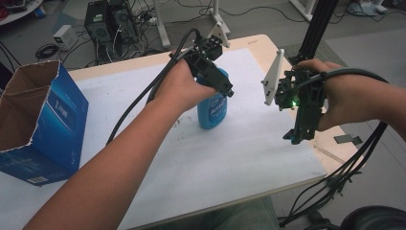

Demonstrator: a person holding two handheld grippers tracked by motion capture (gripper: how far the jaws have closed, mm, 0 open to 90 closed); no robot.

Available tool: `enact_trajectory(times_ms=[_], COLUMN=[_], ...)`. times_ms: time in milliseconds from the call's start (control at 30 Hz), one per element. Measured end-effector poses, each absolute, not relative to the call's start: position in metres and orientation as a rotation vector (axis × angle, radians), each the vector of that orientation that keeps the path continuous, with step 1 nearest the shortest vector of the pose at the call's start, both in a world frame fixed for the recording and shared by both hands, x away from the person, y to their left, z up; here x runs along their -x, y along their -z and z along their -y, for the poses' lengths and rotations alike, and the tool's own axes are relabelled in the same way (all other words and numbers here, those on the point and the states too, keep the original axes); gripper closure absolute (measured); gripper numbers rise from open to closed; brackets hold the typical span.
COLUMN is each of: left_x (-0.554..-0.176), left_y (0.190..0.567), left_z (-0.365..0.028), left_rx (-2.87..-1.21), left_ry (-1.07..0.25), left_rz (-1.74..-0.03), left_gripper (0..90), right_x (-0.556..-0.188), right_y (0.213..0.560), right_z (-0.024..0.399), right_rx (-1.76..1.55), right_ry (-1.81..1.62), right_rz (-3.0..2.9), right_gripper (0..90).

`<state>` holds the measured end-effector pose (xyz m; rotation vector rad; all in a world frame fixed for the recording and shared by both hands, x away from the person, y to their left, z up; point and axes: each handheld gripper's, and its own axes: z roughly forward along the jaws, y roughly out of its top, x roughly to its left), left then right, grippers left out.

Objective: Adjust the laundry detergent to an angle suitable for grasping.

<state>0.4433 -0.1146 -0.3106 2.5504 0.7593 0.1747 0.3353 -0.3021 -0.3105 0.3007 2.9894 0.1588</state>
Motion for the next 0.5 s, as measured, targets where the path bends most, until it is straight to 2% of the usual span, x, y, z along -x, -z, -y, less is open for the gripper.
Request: enact_trajectory(times_ms=[67,500], left_x=[-0.4432,-0.4404], left_y=[0.3109,0.3096], left_z=[0.1142,0.1153], left_rx=[-2.549,-2.555], left_ry=[-0.167,-0.159], left_rz=[-0.755,-0.743], left_gripper=[8.6,17.1], right_x=[-0.3352,-0.338], right_y=[0.3108,0.3101], right_z=[0.3021,0.3001], right_rx=[-0.303,-0.304], right_ry=[-0.159,-0.161], right_rz=[-2.989,-2.988], right_gripper=[2.1,2.1])
